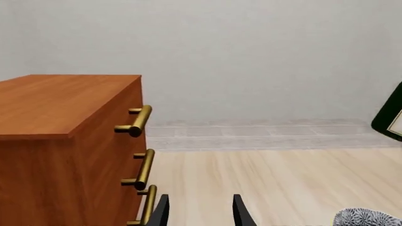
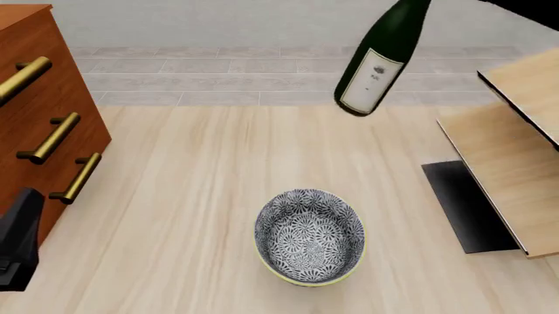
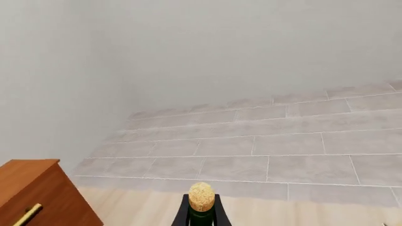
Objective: Put the wine bottle on the wine rack.
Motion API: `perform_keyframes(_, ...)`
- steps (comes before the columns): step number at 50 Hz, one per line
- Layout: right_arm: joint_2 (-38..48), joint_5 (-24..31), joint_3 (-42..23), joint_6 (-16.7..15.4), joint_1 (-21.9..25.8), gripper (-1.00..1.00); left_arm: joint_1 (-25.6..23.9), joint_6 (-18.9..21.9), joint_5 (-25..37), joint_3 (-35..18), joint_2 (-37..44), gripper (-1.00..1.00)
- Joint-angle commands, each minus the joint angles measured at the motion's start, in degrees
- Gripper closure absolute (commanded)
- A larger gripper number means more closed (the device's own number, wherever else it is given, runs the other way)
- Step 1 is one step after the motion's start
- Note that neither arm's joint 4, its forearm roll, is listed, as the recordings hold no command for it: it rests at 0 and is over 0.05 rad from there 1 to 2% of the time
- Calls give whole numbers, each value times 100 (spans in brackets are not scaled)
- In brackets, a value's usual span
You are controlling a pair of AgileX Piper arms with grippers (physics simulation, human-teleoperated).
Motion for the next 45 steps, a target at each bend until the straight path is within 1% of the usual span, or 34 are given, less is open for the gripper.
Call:
perform_keyframes(1,-289,1300,-709,468,-826,100,-64,-43,-23,26,0,-100)
perform_keyframes(2,-278,1373,-742,521,-900,100,-69,-48,-24,26,0,-100)
perform_keyframes(3,-273,1463,-787,589,-859,100,-78,-60,-30,27,0,-100)
perform_keyframes(4,-273,1464,-789,589,-859,100,-78,-60,-30,27,0,-100)
perform_keyframes(5,-309,1557,-827,612,-1003,100,-83,-64,-34,27,0,-100)
perform_keyframes(6,-309,1558,-828,612,-1003,100,-83,-64,-34,27,0,-100)
perform_keyframes(7,-280,1701,-922,573,-1041,100,-85,-70,-37,27,0,-100)
perform_keyframes(8,-275,1767,-951,624,-1041,100,-91,-77,-37,27,0,-100)
perform_keyframes(10,-224,2051,-1090,614,-1386,100,-100,-81,-43,28,0,-100)
perform_keyframes(11,-274,2018,-1078,661,-1248,100,-100,-87,-49,28,0,-100)
perform_keyframes(13,-256,2159,-1068,965,-1330,100,-107,-103,-58,28,0,-100)
perform_keyframes(15,-255,2220,-1099,977,-1332,100,-107,-111,-59,28,0,-100)
perform_keyframes(17,-287,2359,-1153,1024,-1522,100,-123,-119,-61,28,0,-100)
perform_keyframes(19,-300,2513,-1225,1026,-1601,100,-146,-117,-64,28,0,-100)
perform_keyframes(21,-336,2632,-1230,1176,-1756,100,-157,-124,-73,28,0,-100)
perform_keyframes(23,-385,2672,-1197,1283,-1800,100,-164,-130,-79,28,0,-100)
perform_keyframes(26,-477,2778,-1148,1434,-1999,100,-187,-140,-94,28,0,-100)
perform_keyframes(28,-540,2818,-1150,1421,-2161,100,-197,-152,-91,28,0,-100)
perform_keyframes(29,-574,2843,-1110,1520,-2287,100,-206,-140,-101,28,0,-100)
perform_keyframes(31,-645,2882,-1109,1491,-2323,100,-211,-152,-104,28,0,-100)
perform_keyframes(32,-671,2930,-1067,1574,-2471,100,-205,-155,-114,28,0,-100)
perform_keyframes(33,-677,2973,-1079,1544,-2575,100,-200,-158,-114,28,0,-100)
perform_keyframes(36,-761,2970,-945,1623,-2795,100,-214,-166,-101,28,0,-100)
perform_keyframes(37,-812,2970,-824,1733,-2909,100,-227,-170,-86,28,0,-100)
perform_keyframes(39,-835,2973,-772,1774,-2939,100,-227,-172,-85,28,0,-100)
perform_keyframes(40,-871,2994,-781,1670,-3051,100,-227,-173,-81,28,0,-100)
perform_keyframes(41,-917,2988,-679,1762,-3149,100,-220,-180,-75,28,0,-100)
perform_keyframes(42,-918,2987,-678,1762,-3149,100,-220,-180,-75,28,0,-100)
perform_keyframes(43,-930,3021,-703,1625,-3276,100,-223,-183,-71,28,0,-100)
perform_keyframes(45,-967,3035,-640,1671,-3381,100,-225,-159,-60,28,0,-100)
